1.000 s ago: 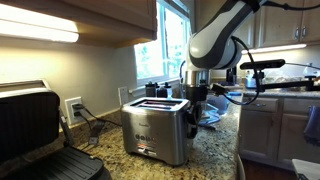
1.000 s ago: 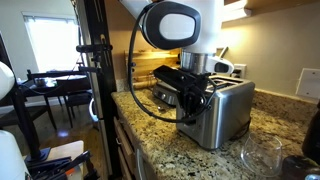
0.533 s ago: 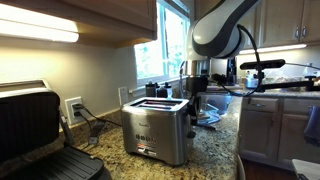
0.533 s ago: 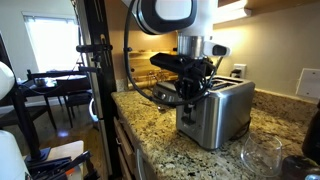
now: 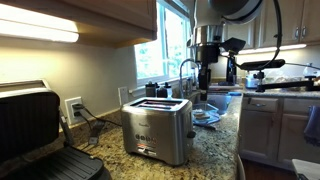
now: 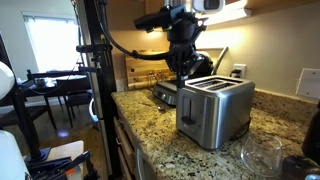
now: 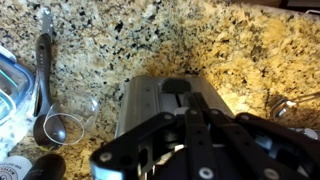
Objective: Press down on the toaster press handle
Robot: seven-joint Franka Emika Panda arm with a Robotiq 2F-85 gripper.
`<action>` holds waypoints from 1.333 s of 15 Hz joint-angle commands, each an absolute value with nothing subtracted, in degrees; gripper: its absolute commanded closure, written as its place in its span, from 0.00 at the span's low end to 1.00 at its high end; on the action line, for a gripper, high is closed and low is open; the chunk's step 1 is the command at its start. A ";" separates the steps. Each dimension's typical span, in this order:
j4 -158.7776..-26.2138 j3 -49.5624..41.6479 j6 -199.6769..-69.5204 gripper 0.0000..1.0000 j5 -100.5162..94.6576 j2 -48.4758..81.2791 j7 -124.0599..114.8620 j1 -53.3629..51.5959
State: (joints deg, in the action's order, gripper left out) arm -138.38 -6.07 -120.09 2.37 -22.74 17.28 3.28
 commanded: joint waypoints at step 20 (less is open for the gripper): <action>-139.00 -7.92 -114.14 0.00 -1.86 -28.79 16.47 4.15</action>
State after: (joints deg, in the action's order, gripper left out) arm -139.12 -7.51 -114.30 -1.63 -28.78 16.69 4.65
